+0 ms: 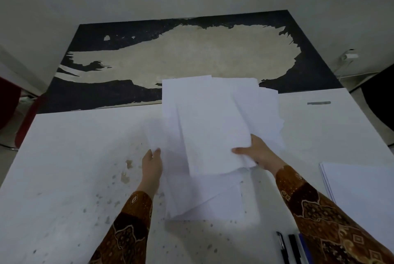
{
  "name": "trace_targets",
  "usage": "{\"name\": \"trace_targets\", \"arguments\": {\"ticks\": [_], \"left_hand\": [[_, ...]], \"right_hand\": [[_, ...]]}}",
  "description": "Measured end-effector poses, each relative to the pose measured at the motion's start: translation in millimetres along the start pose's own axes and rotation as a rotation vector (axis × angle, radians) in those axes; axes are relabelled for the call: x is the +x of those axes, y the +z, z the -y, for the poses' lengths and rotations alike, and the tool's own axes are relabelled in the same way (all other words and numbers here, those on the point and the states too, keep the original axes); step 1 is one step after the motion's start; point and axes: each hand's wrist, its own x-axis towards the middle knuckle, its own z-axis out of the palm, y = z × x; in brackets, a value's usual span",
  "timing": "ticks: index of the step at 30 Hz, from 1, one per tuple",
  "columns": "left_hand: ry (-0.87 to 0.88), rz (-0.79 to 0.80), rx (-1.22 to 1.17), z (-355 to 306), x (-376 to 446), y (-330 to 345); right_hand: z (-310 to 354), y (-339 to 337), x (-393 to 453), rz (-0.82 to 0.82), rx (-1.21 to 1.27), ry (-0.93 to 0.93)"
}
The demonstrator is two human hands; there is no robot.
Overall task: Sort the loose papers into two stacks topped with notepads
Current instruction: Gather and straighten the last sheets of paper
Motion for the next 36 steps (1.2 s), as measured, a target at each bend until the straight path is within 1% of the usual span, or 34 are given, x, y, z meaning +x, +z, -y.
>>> {"name": "trace_targets", "arguments": {"ticks": [3, 6, 8, 10, 12, 14, 16, 19, 21, 24, 27, 30, 31, 33, 35, 36], "left_hand": [[0.008, 0.033, -0.031, -5, -1, 10], [0.11, 0.043, 0.071, 0, 2, 16], [0.123, 0.037, 0.121, 8, 7, 19], [0.115, 0.037, 0.133, 12, 9, 20], [0.133, 0.047, 0.135, 16, 11, 18], [0.166, 0.063, 0.13, 18, 11, 15], [0.188, 0.089, 0.107, 22, 11, 12], [0.2, 0.1, 0.1, 24, 12, 12], [0.219, 0.105, 0.096, 25, 13, 13], [0.235, 0.087, 0.091, 27, 13, 13], [0.223, 0.069, 0.083, 27, 14, 13], [0.228, 0.078, 0.089, 29, 15, 11], [0.233, 0.081, 0.089, 28, 14, 11], [0.237, 0.08, 0.09, 29, 15, 11], [0.241, 0.087, 0.094, 29, 14, 11], [0.241, 0.091, 0.095, 29, 14, 10]], "right_hand": [[-3, 15, 1, 0.023, -0.238, -0.009], [-1, 19, 13, 0.065, -0.517, -0.022], [9, 8, 26, -0.027, -0.604, -0.076], [23, -8, 44, -0.169, -0.691, -0.168], [35, -29, 67, -0.301, -0.807, -0.196], [42, -45, 84, -0.366, -0.874, -0.117], [46, -54, 93, -0.361, -0.943, -0.008], [45, -58, 97, -0.413, -1.078, 0.021], [45, -59, 99, -0.448, -1.068, 0.029], [43, -60, 100, -0.456, -0.989, 0.03], [49, -60, 96, -0.407, -0.766, -0.003], [64, -65, 89, -0.358, -0.562, 0.058], [69, -68, 84, -0.328, -0.556, 0.073], [78, -73, 79, -0.265, -0.63, 0.072], [87, -75, 70, -0.261, -0.722, 0.022], [91, -77, 66, -0.285, -0.753, -0.024]]}}
